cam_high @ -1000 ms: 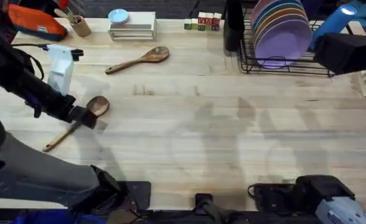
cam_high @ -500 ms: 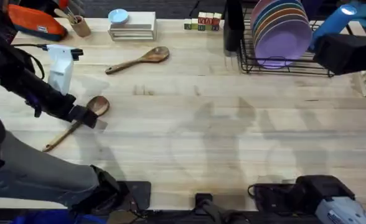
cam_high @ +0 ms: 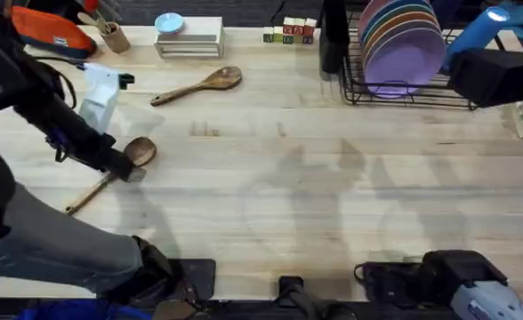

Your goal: Pick up the spoon on the table one by one and put them onto the rack

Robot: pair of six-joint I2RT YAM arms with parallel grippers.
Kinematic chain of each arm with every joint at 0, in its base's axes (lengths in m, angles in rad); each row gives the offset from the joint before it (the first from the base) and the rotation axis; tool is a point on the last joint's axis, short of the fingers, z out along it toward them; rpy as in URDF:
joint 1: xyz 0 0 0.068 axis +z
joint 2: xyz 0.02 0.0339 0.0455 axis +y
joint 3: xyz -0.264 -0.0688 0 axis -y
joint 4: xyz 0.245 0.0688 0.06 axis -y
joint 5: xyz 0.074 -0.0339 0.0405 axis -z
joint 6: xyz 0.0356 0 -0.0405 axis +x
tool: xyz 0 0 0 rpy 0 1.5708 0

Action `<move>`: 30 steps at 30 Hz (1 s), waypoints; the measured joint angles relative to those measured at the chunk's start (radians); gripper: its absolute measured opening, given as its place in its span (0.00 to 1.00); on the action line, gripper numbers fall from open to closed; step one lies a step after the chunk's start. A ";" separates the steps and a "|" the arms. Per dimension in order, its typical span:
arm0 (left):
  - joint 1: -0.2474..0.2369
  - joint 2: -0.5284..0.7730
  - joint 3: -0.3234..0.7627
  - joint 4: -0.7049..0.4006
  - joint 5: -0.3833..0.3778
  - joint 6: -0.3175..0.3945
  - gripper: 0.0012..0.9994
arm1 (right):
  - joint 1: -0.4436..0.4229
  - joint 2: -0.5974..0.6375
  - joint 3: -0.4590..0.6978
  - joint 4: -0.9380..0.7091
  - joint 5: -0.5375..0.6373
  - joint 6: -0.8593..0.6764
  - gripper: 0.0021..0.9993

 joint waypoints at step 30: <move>-0.067 0.050 0.222 -0.192 0.149 -0.083 0.04 | 0.000 0.000 0.000 -0.022 0.000 -0.112 0.99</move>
